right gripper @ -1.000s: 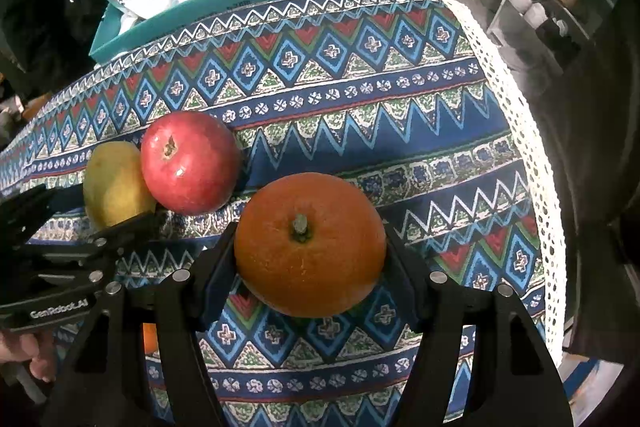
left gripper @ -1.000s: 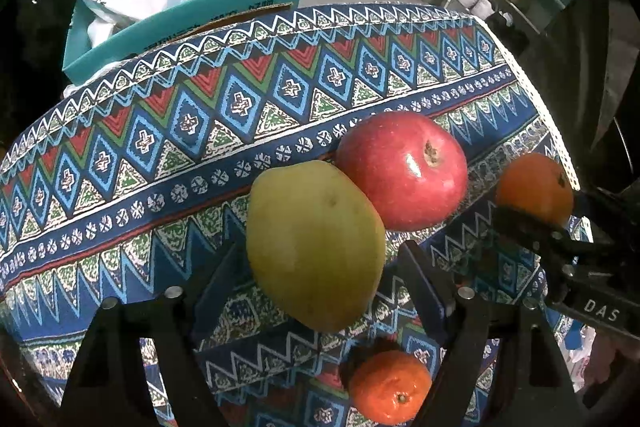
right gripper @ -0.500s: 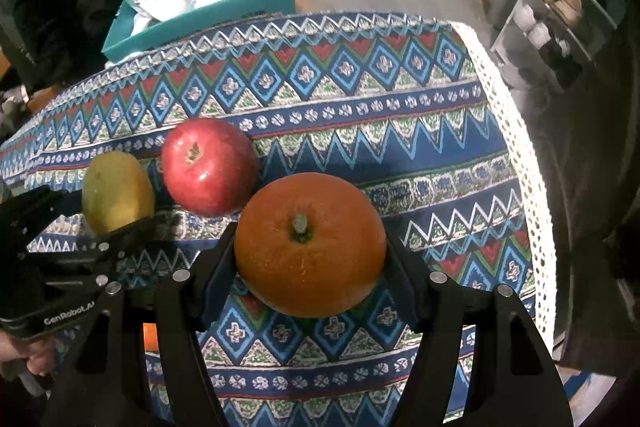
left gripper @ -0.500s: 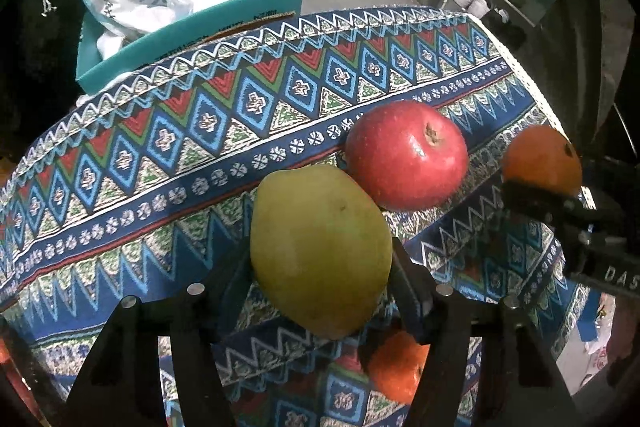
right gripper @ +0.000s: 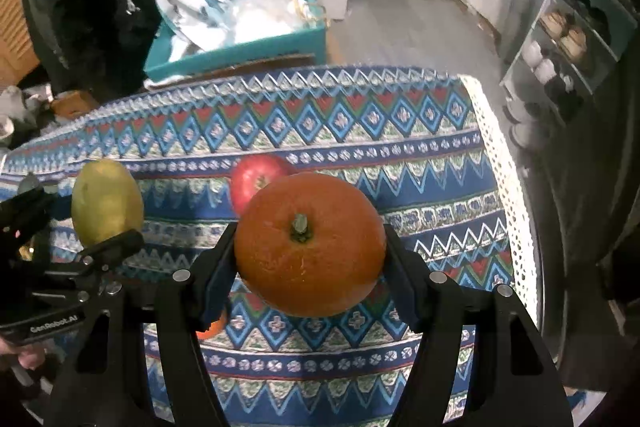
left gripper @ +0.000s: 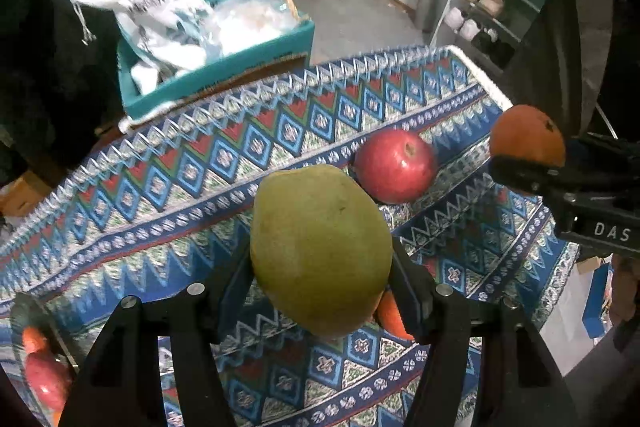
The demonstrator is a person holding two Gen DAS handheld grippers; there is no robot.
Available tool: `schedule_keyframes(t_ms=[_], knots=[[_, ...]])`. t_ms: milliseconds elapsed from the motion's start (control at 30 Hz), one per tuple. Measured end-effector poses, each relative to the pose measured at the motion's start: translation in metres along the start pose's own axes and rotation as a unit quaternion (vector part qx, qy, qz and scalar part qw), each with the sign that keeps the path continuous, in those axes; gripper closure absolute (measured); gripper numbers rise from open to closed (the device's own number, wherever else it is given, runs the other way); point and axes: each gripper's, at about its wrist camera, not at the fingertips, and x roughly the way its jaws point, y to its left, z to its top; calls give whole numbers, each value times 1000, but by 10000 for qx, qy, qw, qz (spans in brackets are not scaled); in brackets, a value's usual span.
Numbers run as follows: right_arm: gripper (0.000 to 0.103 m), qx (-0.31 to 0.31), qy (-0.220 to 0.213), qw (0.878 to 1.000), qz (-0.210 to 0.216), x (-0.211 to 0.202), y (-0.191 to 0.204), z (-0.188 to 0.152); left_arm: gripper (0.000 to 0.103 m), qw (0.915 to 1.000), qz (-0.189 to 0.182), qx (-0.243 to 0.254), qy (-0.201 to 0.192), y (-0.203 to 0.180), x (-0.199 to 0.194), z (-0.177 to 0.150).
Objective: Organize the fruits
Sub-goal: 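Lift the pear and orange with both tools and carry them over the glass bowl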
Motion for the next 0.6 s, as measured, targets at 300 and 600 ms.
schedule_keyframes(t_ms=[300, 600], knots=[[36, -124, -377, 9991, 146, -39, 17, 12, 37, 9994, 4, -49, -332, 14, -58, 4], [36, -348, -757, 9960, 317, -75, 45, 18, 37, 9979, 11, -169, -619, 31, -114, -6]])
